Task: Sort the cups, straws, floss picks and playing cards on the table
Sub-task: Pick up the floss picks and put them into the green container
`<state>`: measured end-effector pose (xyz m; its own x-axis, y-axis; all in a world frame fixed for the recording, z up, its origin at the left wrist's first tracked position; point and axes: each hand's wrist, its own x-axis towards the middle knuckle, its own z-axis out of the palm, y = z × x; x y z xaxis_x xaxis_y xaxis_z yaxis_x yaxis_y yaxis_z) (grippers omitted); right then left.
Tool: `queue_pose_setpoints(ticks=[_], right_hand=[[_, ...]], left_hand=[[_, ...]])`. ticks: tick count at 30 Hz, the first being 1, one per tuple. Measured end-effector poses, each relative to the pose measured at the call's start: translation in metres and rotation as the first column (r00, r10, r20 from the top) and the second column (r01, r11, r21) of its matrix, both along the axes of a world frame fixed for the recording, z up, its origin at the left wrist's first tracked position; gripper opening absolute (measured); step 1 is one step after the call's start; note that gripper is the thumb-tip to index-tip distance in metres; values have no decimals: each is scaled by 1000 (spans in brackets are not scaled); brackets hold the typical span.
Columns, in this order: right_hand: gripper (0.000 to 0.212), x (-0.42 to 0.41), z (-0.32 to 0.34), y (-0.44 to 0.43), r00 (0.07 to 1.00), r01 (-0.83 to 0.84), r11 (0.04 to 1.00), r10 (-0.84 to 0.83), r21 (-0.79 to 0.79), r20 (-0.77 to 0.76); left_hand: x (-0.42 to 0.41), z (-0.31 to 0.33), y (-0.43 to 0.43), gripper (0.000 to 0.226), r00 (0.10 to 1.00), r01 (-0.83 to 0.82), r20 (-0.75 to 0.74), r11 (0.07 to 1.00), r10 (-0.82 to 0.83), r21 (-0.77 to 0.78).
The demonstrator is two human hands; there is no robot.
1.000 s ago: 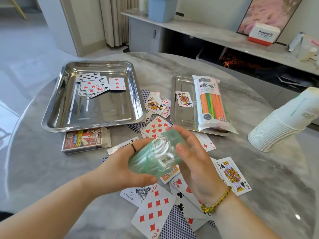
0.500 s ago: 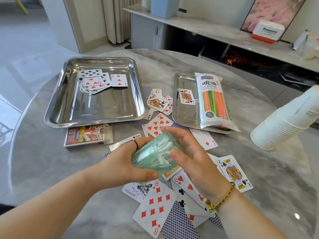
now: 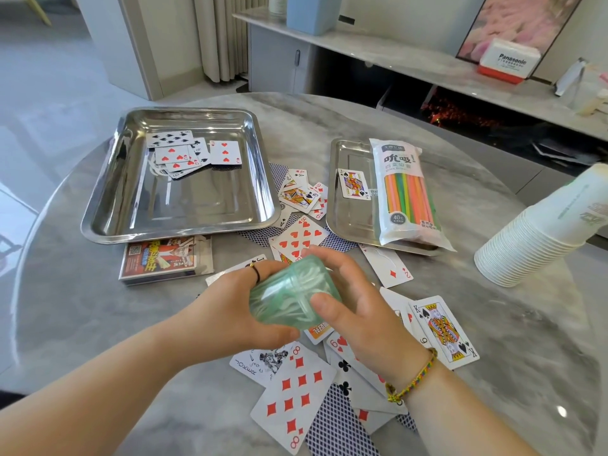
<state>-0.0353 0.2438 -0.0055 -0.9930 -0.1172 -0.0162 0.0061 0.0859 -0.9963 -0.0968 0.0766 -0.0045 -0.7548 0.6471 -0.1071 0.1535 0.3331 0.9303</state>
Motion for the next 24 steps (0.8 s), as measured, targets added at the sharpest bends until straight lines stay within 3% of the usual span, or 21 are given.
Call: queue_pose_setpoints(ticks=[9,14,18,21,24], right_hand=[[65,-1,-2,-1,1000,-16,1000,16,-25,-20],[55,-1,-5,-3,1000,-12,999,13,44,-27],[50,1,-6,-7,1000,-20,991,22,130,-13],[60,1,-7,-12,1000,-15,985,16,172,-1],[34,2,-5,-12,997,21,999,-24,48,73]], left_hand=[[-3,1,2,57,999,26,33,1000,-26,-6],[-3,-1,3,55,1000,14,-8,1000,-15,-22],[1,-5,3,49,994,24,-108,998,-32,-66],[3,-7,5,50,961,29,-267,983,-78,-182],[7,-6,8,59,954,12,-290,971,-83,-237]])
